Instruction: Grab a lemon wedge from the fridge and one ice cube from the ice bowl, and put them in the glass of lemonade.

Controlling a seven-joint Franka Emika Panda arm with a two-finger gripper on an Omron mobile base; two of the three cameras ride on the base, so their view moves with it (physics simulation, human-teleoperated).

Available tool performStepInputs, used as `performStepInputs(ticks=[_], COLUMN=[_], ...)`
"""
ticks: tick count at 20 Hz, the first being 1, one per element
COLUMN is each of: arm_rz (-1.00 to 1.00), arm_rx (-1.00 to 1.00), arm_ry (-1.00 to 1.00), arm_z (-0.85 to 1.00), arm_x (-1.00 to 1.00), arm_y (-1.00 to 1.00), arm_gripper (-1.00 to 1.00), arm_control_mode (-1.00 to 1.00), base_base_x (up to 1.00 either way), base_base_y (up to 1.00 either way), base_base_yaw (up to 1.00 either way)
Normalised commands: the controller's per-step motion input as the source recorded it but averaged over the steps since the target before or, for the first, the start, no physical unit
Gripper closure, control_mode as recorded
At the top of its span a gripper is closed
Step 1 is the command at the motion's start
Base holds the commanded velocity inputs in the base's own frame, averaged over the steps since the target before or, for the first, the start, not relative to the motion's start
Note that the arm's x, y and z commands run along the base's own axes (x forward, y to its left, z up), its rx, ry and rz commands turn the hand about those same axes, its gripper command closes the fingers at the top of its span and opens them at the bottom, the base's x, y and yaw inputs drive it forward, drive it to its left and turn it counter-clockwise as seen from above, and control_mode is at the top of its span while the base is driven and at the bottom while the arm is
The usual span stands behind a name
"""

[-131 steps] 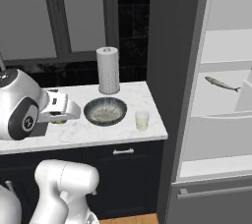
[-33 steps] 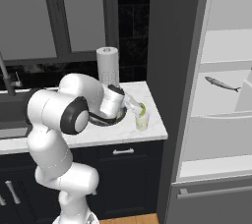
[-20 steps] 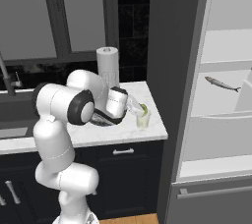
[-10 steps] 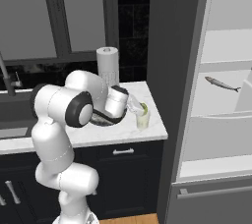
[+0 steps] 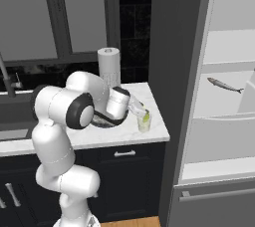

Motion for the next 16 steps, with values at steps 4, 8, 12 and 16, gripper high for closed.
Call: performStepInputs(ticks=[4,8,12,16], arm_rz=[0.00,0.00,0.01,0.05], arm_rx=[0.00,0.00,0.03,0.41], arm_ry=[-0.01,-0.06,-0.01,-0.04], arm_z=[0.51,0.94,0.54,0.58], arm_x=[-0.28,-0.58,-0.70,-0.73], arm_y=[0.09,0.51,0.93,0.83], arm_gripper=[-1.00,-1.00,-1.00,-1.00], arm_control_mode=[-1.00,-1.00,-1.00,-1.00], base_base_x=[0.00,0.00,0.00,0.00], base_base_y=[0.00,0.00,0.00,0.00], base_base_yaw=[0.00,0.00,0.00,0.00])
